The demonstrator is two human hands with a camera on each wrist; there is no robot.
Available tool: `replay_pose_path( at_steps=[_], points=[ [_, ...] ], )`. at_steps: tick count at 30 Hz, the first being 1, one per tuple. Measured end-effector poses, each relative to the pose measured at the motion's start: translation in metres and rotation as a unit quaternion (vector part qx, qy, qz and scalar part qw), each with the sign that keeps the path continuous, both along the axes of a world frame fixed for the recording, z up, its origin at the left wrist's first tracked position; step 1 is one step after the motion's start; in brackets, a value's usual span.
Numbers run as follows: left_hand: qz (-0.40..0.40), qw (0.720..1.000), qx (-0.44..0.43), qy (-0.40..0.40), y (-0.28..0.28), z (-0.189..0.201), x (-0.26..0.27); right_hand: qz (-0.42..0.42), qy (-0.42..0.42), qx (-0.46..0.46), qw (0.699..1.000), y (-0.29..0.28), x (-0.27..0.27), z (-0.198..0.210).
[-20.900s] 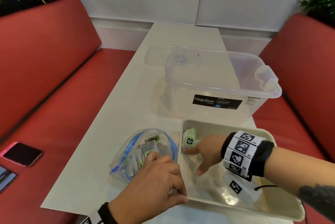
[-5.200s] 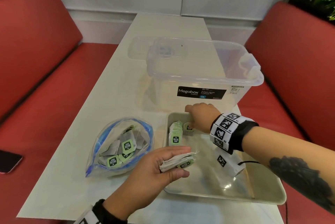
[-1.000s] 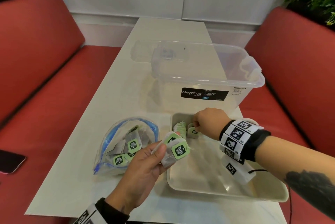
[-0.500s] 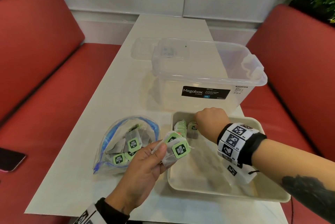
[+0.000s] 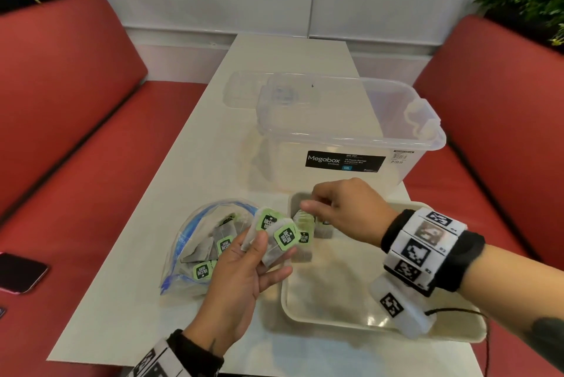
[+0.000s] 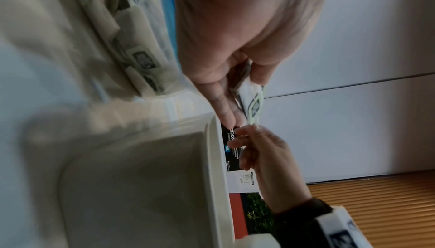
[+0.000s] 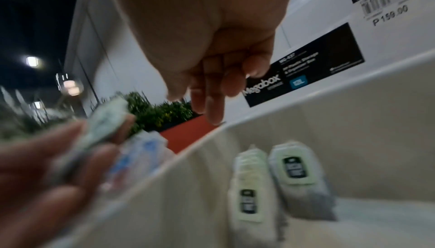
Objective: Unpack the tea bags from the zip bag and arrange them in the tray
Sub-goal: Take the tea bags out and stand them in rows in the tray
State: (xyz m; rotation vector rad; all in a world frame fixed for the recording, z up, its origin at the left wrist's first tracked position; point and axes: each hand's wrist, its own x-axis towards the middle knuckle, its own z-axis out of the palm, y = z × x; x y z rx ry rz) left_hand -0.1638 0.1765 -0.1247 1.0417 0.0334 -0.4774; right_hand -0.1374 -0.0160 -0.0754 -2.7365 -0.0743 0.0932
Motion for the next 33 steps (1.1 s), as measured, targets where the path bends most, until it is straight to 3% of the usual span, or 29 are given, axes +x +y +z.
replay_pose_path(
  at_steps=[2,9,12,16,18,25,33],
  points=[
    [0.01,1.0,0.002,-0.005,-0.003,0.001,0.0,0.01,0.027,0.106,0.994,0.011,-0.008,0.01],
    [0.012,1.0,-0.01,-0.002,-0.014,0.007,-0.008,-0.007,0.062,0.26,0.964,0.015,-0.015,0.025],
    [0.02,1.0,-0.011,-0.003,-0.014,0.007,-0.008,0.02,0.011,0.212,0.977,0.006,-0.013,0.043],
    [0.029,0.998,0.017,-0.053,-0.014,0.009,-0.008,0.048,-0.014,0.048,0.998,-0.001,-0.013,0.061],
    [0.017,0.996,0.043,-0.083,-0.015,0.012,-0.008,0.047,-0.012,0.011,0.999,-0.001,-0.013,0.065],
    [-0.058,0.987,0.057,-0.136,-0.026,0.024,-0.008,0.05,-0.013,0.013,0.999,0.006,-0.017,0.068],
    [-0.044,0.989,0.056,-0.132,-0.024,0.025,-0.004,0.062,-0.002,-0.004,0.998,0.001,-0.019,0.07]
  ],
)
